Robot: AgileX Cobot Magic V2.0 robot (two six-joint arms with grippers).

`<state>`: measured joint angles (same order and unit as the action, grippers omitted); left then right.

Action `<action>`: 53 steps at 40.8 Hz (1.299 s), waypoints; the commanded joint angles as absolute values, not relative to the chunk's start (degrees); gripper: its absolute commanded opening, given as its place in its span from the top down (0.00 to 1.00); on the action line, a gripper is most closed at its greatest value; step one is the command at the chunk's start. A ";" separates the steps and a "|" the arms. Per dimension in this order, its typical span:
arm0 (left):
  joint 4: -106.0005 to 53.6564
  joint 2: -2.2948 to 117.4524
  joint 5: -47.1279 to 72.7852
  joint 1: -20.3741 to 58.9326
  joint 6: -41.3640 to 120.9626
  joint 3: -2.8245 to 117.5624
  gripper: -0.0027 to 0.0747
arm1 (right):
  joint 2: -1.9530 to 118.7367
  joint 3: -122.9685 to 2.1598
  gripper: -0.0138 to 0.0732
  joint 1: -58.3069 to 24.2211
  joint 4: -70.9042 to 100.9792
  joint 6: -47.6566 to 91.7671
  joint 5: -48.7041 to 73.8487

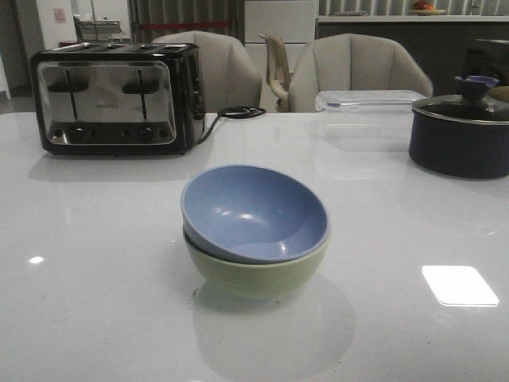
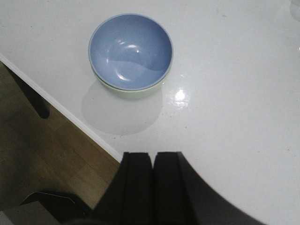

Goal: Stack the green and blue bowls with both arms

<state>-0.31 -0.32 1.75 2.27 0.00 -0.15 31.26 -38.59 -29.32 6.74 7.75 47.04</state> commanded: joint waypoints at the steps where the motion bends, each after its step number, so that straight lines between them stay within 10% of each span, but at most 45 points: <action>1: -0.91 -1.41 -4.43 2.23 0.00 -0.66 0.84 | 31.37 -40.16 0.79 -29.37 6.62 8.13 43.16; 53: -0.91 -1.23 -4.43 2.23 0.00 -0.66 0.84 | 29.15 -37.83 0.79 -26.78 6.84 8.13 42.17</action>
<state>-0.52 -0.32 0.71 2.27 0.00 -0.15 30.32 -37.73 -28.59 6.74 7.75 46.75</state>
